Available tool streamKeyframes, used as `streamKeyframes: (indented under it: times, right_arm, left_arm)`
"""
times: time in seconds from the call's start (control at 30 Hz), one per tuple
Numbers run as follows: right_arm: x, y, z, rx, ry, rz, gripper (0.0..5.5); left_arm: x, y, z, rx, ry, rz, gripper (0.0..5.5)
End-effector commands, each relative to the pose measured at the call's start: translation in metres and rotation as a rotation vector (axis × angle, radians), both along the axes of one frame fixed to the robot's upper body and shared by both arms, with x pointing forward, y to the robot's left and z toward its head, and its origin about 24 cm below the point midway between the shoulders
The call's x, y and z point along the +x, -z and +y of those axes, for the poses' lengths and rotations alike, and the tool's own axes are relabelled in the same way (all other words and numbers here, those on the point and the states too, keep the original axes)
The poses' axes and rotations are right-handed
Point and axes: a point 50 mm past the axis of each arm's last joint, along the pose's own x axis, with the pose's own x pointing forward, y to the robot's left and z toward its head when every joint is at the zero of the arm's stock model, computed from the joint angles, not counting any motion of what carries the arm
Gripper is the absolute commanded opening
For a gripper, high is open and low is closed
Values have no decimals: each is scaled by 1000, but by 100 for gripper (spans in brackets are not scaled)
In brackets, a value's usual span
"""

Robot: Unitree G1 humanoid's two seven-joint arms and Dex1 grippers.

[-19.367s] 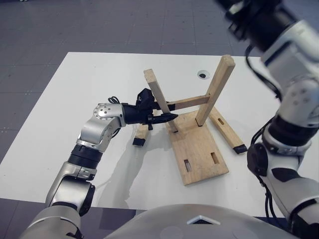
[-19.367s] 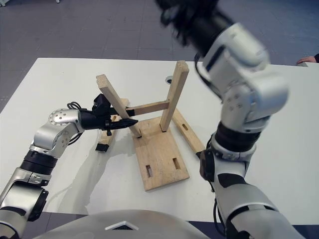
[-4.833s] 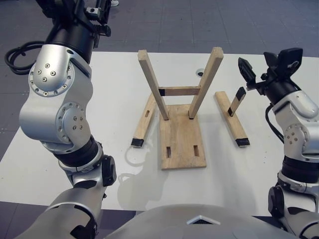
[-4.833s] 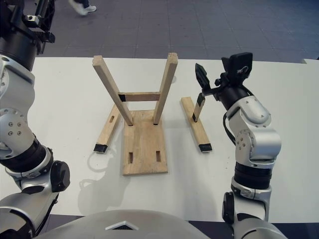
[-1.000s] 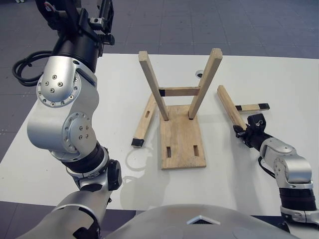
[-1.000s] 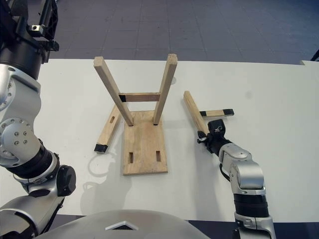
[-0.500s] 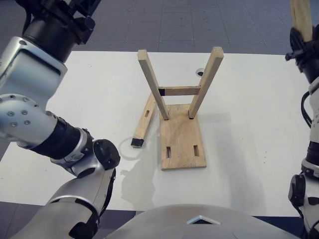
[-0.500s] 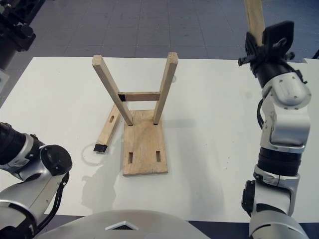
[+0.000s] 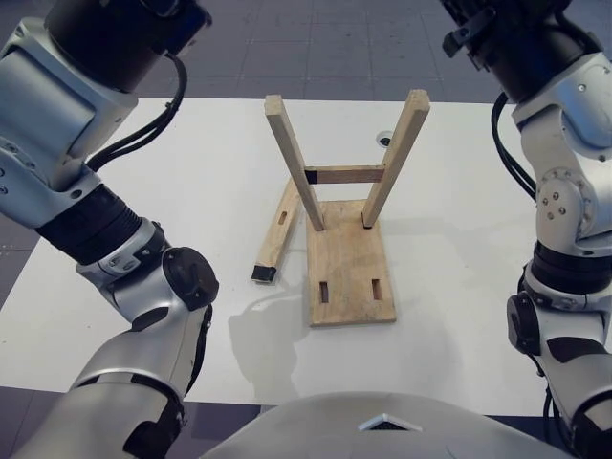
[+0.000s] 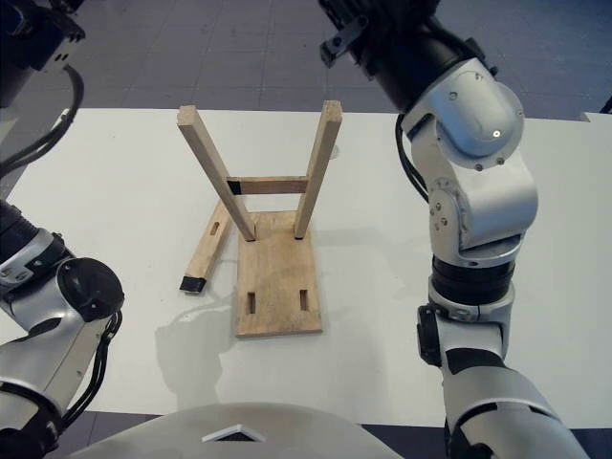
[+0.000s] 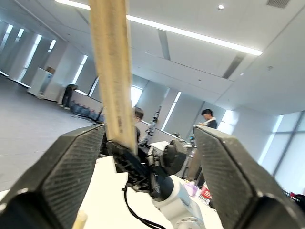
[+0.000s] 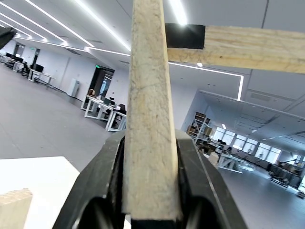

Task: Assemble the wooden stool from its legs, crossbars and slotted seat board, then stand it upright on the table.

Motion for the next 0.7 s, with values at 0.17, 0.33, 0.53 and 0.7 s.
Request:
streamKeyframes:
  times: [0.17,0.33,0.53,0.7]
  right_arm:
    - [-12,-5,21,-2,-91,-57,102]
    - [-17,6,30,-22,-127,-42,102]
    - [-18,27,33,-58,-143,-7,102]
    - [-18,33,34,-60,-138,1,102]
  left_arm:
    - [9,7,-1,20,-45,123,397]
    - [20,7,-7,-7,-88,199,397]
    - [18,0,-11,-22,-68,188,397]
    - [18,-1,-11,-23,-66,201,397]
